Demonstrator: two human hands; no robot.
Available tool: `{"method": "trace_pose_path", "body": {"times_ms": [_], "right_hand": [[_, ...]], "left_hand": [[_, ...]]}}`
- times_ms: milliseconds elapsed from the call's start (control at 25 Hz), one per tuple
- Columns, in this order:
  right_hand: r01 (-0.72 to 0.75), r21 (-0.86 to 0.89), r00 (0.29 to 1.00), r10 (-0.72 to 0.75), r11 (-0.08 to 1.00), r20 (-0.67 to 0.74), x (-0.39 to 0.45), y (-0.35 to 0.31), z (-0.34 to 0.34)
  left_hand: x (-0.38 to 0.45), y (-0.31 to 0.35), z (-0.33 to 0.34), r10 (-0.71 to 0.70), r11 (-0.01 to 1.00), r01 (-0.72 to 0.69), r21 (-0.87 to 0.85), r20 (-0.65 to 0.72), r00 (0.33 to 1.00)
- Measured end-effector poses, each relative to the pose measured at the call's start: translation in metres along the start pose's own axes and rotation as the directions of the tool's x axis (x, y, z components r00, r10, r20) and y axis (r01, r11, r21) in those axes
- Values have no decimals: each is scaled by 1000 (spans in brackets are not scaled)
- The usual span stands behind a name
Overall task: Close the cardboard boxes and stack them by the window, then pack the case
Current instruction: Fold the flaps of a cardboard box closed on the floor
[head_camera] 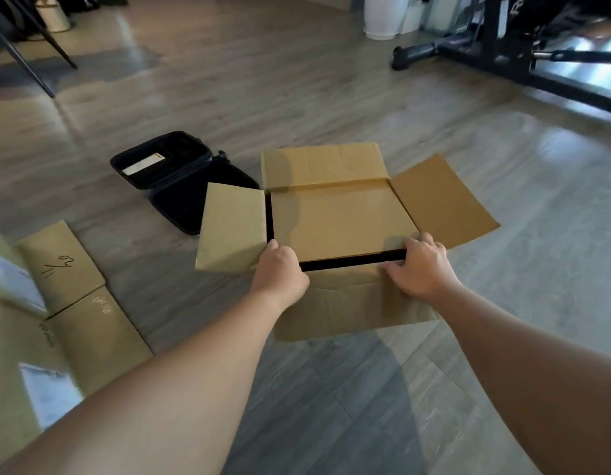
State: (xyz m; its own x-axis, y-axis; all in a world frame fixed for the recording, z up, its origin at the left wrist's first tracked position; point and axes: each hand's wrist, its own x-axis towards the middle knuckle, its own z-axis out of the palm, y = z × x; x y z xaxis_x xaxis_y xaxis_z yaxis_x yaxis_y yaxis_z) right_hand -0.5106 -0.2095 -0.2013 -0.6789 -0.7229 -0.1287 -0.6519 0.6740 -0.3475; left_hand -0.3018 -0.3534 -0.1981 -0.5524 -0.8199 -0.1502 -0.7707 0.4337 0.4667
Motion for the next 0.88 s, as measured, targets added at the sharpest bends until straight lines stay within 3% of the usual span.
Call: {"method": "trace_pose_path", "body": {"times_ms": [120, 360, 600, 880], "right_hand": [[51, -44, 999, -51, 998, -8, 2, 4, 12], [97, -20, 993, -95, 995, 71, -10, -13, 18], [226, -67, 964, -213, 972, 161, -18, -73, 36], [360, -146, 929, -339, 922, 148, -34, -137, 56]], "left_hand": [[1, -7, -1, 27, 997, -31, 70, 59, 998], [-9, -36, -16, 28, 995, -27, 93, -15, 999], [-46, -98, -51, -51, 978, 63, 200, -67, 996], [-96, -180, -87, -148, 973, 179, 143, -208, 967]]}}
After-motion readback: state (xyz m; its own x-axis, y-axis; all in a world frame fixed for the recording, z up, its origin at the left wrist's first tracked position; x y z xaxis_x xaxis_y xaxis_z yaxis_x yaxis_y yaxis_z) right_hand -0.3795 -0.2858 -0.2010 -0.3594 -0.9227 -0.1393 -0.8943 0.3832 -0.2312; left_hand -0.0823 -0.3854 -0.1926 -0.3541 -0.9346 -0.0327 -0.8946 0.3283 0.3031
